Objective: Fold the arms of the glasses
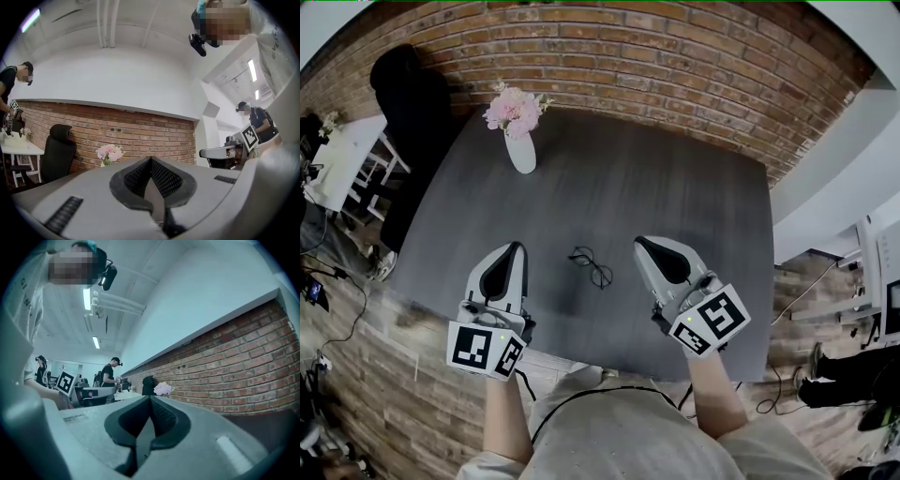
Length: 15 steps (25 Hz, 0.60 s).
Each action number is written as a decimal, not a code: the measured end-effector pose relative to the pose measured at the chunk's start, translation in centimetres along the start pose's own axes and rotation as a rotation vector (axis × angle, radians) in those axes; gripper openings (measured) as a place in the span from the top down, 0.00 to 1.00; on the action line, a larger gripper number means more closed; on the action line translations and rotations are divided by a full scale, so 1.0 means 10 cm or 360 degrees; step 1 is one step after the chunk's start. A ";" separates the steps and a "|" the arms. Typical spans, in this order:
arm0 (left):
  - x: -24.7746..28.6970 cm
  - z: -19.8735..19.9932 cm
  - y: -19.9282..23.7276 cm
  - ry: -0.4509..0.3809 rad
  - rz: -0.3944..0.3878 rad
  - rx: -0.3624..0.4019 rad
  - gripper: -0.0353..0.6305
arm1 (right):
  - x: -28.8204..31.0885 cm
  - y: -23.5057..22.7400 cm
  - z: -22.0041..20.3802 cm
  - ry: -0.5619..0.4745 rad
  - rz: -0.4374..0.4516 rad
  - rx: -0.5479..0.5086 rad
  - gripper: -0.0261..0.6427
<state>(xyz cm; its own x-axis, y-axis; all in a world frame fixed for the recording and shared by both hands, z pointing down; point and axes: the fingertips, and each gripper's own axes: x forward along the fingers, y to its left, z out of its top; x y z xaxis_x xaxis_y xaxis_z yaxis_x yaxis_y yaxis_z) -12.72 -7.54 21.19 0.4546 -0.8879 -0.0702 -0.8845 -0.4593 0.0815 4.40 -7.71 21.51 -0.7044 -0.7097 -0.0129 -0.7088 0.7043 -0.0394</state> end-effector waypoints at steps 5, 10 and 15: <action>0.01 -0.04 0.03 0.0018 0.0009 -0.0013 0.95 | 0.01 -0.02 -0.06 0.0020 0.0008 0.0012 0.96; 0.01 -0.09 0.09 0.0039 0.0029 -0.0019 0.95 | 0.02 -0.04 -0.11 0.0037 0.0014 0.0025 0.96; 0.01 -0.13 0.10 0.0055 0.0037 -0.0024 0.95 | 0.00 -0.08 -0.13 0.0043 0.0005 0.0029 0.96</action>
<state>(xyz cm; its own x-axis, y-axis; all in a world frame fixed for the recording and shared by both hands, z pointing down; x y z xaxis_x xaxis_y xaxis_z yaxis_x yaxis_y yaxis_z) -13.46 -8.15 22.54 0.4375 -0.8986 -0.0336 -0.8933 -0.4386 0.0979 4.92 -8.25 22.87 -0.7077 -0.7064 0.0138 -0.7058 0.7061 -0.0574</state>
